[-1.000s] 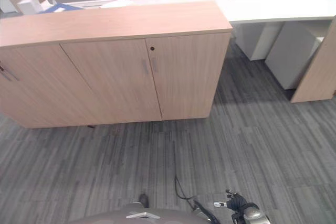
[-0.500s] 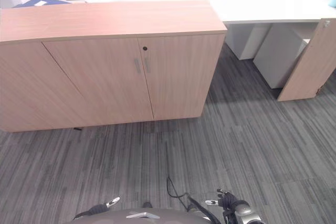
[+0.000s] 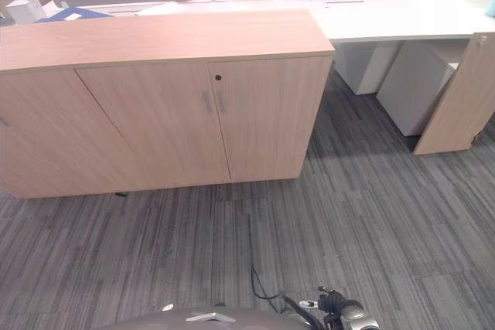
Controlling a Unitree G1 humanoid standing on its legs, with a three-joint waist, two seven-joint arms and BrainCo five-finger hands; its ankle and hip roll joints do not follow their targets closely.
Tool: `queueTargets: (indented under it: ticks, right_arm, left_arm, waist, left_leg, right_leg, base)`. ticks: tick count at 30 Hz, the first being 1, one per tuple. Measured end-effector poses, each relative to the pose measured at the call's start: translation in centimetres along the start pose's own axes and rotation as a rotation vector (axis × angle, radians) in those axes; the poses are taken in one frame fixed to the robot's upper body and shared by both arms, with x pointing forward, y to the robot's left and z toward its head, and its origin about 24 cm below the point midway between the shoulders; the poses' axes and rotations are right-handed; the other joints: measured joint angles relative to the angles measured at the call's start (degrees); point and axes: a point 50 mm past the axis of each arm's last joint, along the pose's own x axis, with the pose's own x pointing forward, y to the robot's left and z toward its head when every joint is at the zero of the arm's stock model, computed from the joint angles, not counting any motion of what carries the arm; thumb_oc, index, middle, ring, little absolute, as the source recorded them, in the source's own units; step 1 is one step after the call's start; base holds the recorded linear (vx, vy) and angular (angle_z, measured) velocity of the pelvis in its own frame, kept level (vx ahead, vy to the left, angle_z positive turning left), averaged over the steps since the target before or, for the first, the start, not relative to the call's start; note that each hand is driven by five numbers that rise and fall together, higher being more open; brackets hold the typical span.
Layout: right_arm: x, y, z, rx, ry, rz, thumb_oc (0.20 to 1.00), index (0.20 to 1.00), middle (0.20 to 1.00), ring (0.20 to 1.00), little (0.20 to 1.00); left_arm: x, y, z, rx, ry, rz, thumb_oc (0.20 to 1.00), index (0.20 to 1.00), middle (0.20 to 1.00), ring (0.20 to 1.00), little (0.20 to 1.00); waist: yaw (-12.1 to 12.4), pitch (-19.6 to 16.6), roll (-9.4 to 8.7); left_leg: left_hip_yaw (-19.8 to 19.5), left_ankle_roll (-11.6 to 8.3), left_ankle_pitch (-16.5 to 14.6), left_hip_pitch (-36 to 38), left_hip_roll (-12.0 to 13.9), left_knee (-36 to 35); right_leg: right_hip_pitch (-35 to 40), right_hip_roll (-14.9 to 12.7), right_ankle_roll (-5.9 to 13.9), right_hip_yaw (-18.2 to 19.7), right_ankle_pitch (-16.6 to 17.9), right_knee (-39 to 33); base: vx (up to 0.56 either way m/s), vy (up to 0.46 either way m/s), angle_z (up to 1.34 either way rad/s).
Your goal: Put the empty folder in the office cabinet
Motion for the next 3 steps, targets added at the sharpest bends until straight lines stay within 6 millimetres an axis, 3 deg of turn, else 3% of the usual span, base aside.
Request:
queueTargets:
  ticks: [3]
  right_arm:
    - [-0.01, 0.03, -0.13, 0.001, 0.003, 0.000, 1.000, 1.000, 1.000, 1.000, 1.000]
  left_arm:
    - [0.00, 0.01, 0.00, 0.000, 0.000, 0.002, 1.000, 1.000, 1.000, 1.000, 1.000]
  waist:
    - [0.0, -0.6, -0.03]
  left_leg:
    - [0.0, 0.01, 0.0, 0.0, 0.0, 0.0]
  right_leg:
    - [0.0, 0.0, 0.00, 0.0, 0.0, 0.0]
  base:
    - [0.00, 0.000, 0.00]
